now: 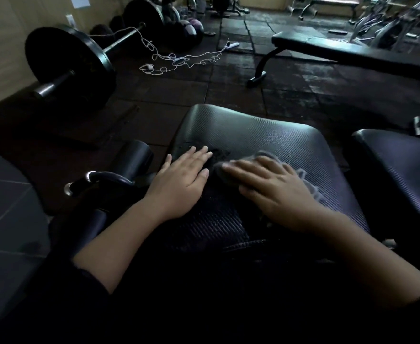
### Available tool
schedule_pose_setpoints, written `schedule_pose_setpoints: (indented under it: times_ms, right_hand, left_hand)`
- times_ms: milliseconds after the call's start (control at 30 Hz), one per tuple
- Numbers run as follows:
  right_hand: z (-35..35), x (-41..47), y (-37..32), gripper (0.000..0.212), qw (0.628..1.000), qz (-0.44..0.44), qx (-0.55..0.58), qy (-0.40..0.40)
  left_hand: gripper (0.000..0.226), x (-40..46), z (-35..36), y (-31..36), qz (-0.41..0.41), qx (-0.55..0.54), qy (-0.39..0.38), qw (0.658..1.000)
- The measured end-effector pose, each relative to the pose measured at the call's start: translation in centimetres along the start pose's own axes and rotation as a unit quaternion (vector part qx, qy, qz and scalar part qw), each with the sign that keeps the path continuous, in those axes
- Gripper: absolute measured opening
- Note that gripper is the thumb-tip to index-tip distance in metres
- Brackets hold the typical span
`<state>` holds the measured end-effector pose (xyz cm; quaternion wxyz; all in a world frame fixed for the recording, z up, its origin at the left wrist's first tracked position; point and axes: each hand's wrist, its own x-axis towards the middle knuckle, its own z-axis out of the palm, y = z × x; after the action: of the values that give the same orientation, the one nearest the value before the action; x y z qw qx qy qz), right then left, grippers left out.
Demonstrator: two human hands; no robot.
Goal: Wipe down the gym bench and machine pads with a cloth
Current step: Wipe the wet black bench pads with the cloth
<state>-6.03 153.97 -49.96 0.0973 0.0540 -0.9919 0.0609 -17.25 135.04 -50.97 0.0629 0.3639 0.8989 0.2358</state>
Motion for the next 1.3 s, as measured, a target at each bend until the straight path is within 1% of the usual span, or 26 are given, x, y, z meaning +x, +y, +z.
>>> schedule_pose_setpoints:
  times_ms: [33,100,167,233,333,400,467,533,600,667,700,767,833,900,1000,1067,1100,1167,1233,1267,1300]
  right_hand:
    - [-0.1,-1.3,-0.4,0.052,0.999,-0.040,-0.003,0.008]
    - [-0.5,-3.4,0.2,0.048,0.994,-0.106,-0.005,-0.007]
    - [-1.3,-4.5,2.4,0.048,0.990,-0.136,0.009,-0.035]
    - [-1.9,-4.1,5.1,0.049,0.993,-0.111,0.005,-0.045]
    - [-1.6,-1.6,7.5,0.049,0.999,-0.028,-0.005,-0.035]
    - [-1.2,0.7,6.8,0.051,0.999,0.040,-0.011,-0.028]
    - [-0.3,2.4,4.4,0.057,0.998,0.064,-0.016,-0.021]
    - [0.2,2.4,1.1,0.059,0.999,0.040,-0.012,-0.016]
    - [0.4,0.4,-0.5,0.053,1.000,-0.017,-0.020,-0.002]
    - [0.1,-2.4,-0.3,0.049,0.997,-0.074,-0.033,0.002]
    - [-0.3,-3.5,0.4,0.048,0.995,-0.099,-0.028,-0.009]
    - [-1.3,-4.8,2.5,0.049,0.992,-0.120,-0.002,-0.034]
    - [-1.8,-4.2,4.9,0.050,0.995,-0.091,-0.001,-0.040]
    - [-1.6,-2.3,6.1,0.051,0.999,-0.039,-0.006,-0.029]
    - [-0.6,1.4,4.9,0.056,0.999,0.024,-0.019,-0.020]
    - [0.1,2.8,2.3,0.061,0.999,0.032,-0.019,-0.021]
    - [0.3,2.8,0.9,0.060,1.000,0.019,-0.016,-0.016]
    - [0.4,1.2,-0.9,0.053,0.999,-0.035,-0.010,-0.003]
    - [0.1,-1.7,-0.7,0.049,0.993,-0.116,-0.015,-0.003]
    - [-0.4,-2.9,-0.2,0.048,0.987,-0.162,-0.009,-0.017]
    - [-1.1,-3.8,0.8,0.048,0.980,-0.199,0.003,-0.030]
  left_hand:
    - [0.048,0.0,0.0,-0.1,0.001,-0.005,0.001,1.000]
    - [0.047,0.0,0.1,-0.2,0.002,-0.006,0.002,1.000]
    - [0.048,0.0,0.1,-0.2,0.004,-0.002,0.003,1.000]
    - [0.048,-0.1,0.0,-0.2,0.006,0.000,0.005,1.000]
    - [0.048,0.0,0.1,-0.1,0.005,0.004,0.003,1.000]
    - [0.048,0.1,0.2,-0.1,0.005,0.007,0.005,1.000]
    - [0.048,0.2,0.2,-0.2,0.006,0.006,0.010,1.000]
    - [0.048,0.2,0.2,-0.3,0.006,0.001,0.012,1.000]
    - [0.048,0.2,0.2,-0.4,0.008,-0.005,0.014,1.000]
    - [0.047,0.2,0.3,-0.5,0.010,-0.009,0.016,1.000]
    - [0.047,0.2,0.3,-0.5,0.011,-0.008,0.017,1.000]
    - [0.048,0.1,0.2,-0.4,0.012,-0.003,0.015,1.000]
    - [0.049,0.1,0.2,-0.4,0.011,0.005,0.015,1.000]
    - [0.049,0.1,0.2,-0.3,0.012,0.012,0.015,1.000]
    - [0.050,0.1,0.2,-0.2,0.011,0.014,0.015,1.000]
    - [0.049,0.1,0.2,-0.2,0.010,0.008,0.016,1.000]
    - [0.048,0.2,0.2,-0.3,0.010,0.000,0.018,1.000]
    - [0.047,0.2,0.2,-0.5,0.011,-0.020,0.023,0.999]
    - [0.053,0.3,0.3,-0.6,0.014,-0.034,0.024,0.999]
    - [0.058,0.2,0.2,-0.5,0.013,-0.036,0.024,0.999]
    - [0.059,0.2,0.2,-0.5,0.012,-0.035,0.022,0.999]
